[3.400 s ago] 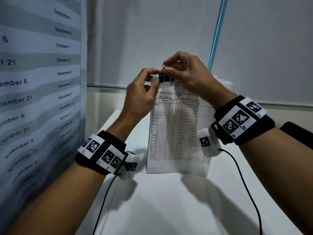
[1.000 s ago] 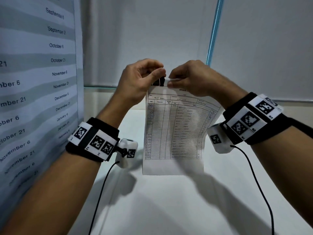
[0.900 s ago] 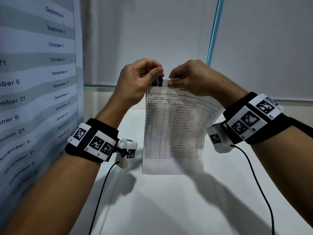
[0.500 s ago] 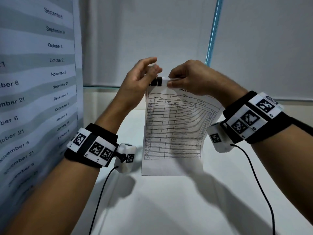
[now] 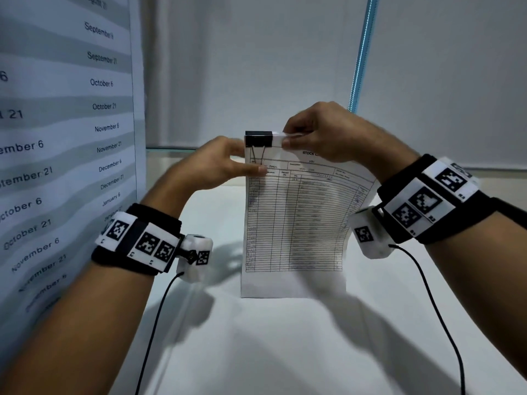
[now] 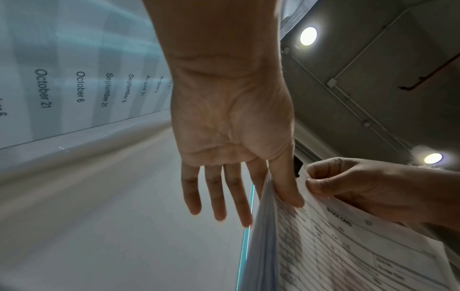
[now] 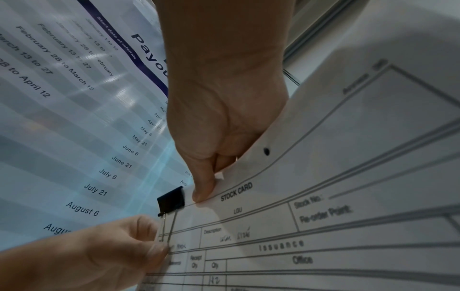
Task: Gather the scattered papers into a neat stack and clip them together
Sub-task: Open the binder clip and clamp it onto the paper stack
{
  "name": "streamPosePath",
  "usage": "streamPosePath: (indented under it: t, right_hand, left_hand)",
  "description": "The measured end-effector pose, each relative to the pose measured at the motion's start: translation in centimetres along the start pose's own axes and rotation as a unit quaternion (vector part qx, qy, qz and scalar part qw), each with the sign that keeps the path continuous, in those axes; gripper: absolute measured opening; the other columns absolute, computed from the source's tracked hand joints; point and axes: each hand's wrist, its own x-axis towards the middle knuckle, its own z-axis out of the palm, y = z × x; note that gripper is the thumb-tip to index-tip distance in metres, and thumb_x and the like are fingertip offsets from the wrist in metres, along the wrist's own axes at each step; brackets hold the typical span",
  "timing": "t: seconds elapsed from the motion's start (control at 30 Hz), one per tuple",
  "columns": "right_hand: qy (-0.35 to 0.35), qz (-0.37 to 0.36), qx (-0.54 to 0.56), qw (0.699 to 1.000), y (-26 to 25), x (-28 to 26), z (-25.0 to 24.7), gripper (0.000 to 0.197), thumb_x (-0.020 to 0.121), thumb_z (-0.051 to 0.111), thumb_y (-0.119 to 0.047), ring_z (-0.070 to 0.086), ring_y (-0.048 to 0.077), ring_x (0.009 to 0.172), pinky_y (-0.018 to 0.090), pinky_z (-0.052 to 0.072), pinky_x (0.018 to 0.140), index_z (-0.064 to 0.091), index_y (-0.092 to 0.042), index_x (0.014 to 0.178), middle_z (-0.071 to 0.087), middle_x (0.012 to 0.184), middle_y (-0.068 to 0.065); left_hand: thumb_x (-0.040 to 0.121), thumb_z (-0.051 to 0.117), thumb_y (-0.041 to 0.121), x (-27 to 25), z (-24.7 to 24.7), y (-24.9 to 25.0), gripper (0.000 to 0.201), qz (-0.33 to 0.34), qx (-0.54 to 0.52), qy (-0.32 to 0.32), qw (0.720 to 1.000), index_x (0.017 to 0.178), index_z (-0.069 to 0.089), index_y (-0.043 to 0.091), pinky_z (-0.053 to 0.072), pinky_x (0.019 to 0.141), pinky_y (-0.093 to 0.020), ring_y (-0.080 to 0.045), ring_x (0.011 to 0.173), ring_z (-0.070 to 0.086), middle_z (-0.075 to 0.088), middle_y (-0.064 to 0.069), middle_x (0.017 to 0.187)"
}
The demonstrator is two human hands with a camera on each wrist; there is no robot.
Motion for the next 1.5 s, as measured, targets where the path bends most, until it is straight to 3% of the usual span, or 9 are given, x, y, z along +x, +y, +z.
streamPosePath:
  t: [0.27, 0.53, 0.73, 0.83, 0.9, 1.03, 1.13, 1.4, 1.5]
  right_hand:
    - [-0.009, 0.004, -0.011, 1.0, 0.2, 0.1, -0.2, 0.016, 0.096, 0.064, -0.037, 0.063, 0.01, 0.083, 0.027, 0.046, 0.065, 0.072, -0.024, 0.099, 0.067, 0.085, -0.011]
    - [0.015, 0.006, -0.004, 1.0, -0.6, -0.3, -0.3, 0.016, 0.095, 0.065, -0.036, 0.064, 0.013, 0.082, 0.029, 0.047, 0.066, 0.073, -0.022, 0.099, 0.068, 0.085, -0.009]
    - [0.147, 0.018, -0.077, 0.986, 2.3, -3.5, 0.5, 0.081, 0.075, 0.07, -0.068, 0.054, 0.019, 0.128, 0.05, 0.039, 0.112, 0.046, -0.033, 0.144, 0.056, 0.142, -0.003]
    - [0.309, 0.082, 0.139, 0.937, 6.5, -6.3, 3.2, 0.108, 0.069, 0.071, -0.072, 0.047, 0.022, 0.135, 0.047, 0.039, 0.114, 0.024, -0.029, 0.155, 0.045, 0.15, 0.005]
    - [0.272, 0.151, 0.31, 0.898, 7.9, -7.6, 6.2, 0.108, 0.069, 0.073, -0.069, 0.055, 0.023, 0.127, 0.043, 0.047, 0.107, 0.019, -0.032, 0.155, 0.049, 0.142, 0.007]
    - [0.238, 0.16, 0.421, 0.86, 8.3, -8.6, 11.0, 0.058, 0.089, 0.069, -0.046, 0.071, 0.02, 0.099, 0.024, 0.058, 0.075, 0.052, -0.015, 0.135, 0.071, 0.112, 0.001]
    - [0.271, 0.159, 0.473, 0.823, 8.8, -8.6, 11.6, 0.027, 0.094, 0.066, -0.038, 0.074, 0.02, 0.091, 0.035, 0.059, 0.08, 0.069, -0.014, 0.107, 0.078, 0.098, 0.003]
    - [0.301, 0.198, 0.405, 0.84, 7.9, -8.0, 11.5, 0.036, 0.108, 0.037, -0.029, 0.052, -0.009, 0.057, 0.008, 0.042, 0.052, 0.053, -0.014, 0.08, 0.058, 0.077, -0.004]
    - [0.307, 0.218, 0.368, 0.85, 9.3, -8.4, 11.5, 0.038, 0.107, 0.04, -0.03, 0.045, 0.0, 0.057, 0.018, 0.04, 0.055, 0.047, -0.013, 0.075, 0.052, 0.072, -0.003]
  left_hand:
    - [0.091, 0.075, 0.014, -0.5, 1.4, -0.1, 0.039, 0.163, -0.139, 0.135, 0.967, 0.121, 0.066, 0.036, 0.056, 0.101, -0.047, -0.023, 0.105, 0.071, 0.071, 0.0, 0.115]
    - [0.092, 0.074, 0.024, -0.3, 2.8, -0.7, 0.043, 0.102, -0.217, 0.093, 0.966, 0.129, 0.054, 0.028, 0.059, 0.091, -0.032, -0.02, 0.11, 0.069, 0.067, -0.005, 0.125]
    - [0.097, 0.067, 0.024, -0.8, 7.7, -3.0, 0.019, 0.009, -0.351, 0.202, 0.914, 0.112, 0.069, 0.013, 0.061, 0.085, -0.039, -0.021, 0.093, 0.076, 0.079, -0.004, 0.102]
    - [0.098, 0.068, 0.025, -0.6, 7.4, -3.3, 0.02, 0.005, -0.393, 0.247, 0.886, 0.109, 0.068, 0.008, 0.062, 0.086, -0.044, -0.027, 0.091, 0.077, 0.08, -0.009, 0.099]
    - [0.099, 0.066, 0.022, -0.3, 7.4, -2.8, 0.027, -0.006, -0.442, 0.254, 0.86, 0.116, 0.066, 0.001, 0.062, 0.086, -0.042, -0.027, 0.093, 0.076, 0.079, -0.011, 0.102]
    - [0.1, 0.065, 0.02, 0.1, 7.9, -1.1, 0.032, -0.015, -0.478, 0.246, 0.843, 0.123, 0.063, -0.001, 0.064, 0.078, -0.037, -0.026, 0.093, 0.077, 0.078, -0.013, 0.107]
    - [0.1, 0.064, 0.028, 0.1, 7.9, -1.3, 0.034, -0.012, -0.451, 0.251, 0.856, 0.127, 0.061, 0.007, 0.062, 0.081, -0.036, -0.022, 0.097, 0.077, 0.078, -0.007, 0.111]
    - [0.102, 0.054, 0.05, -0.8, 10.7, -2.8, 0.042, -0.077, -0.329, 0.253, 0.906, 0.133, 0.054, 0.022, 0.059, 0.095, -0.038, -0.013, 0.109, 0.071, 0.071, 0.002, 0.126]
    - [0.101, 0.054, 0.052, -0.8, 10.2, -3.8, 0.055, -0.16, -0.374, 0.128, 0.905, 0.142, 0.048, 0.017, 0.055, 0.096, -0.042, -0.023, 0.116, 0.068, 0.066, -0.004, 0.137]
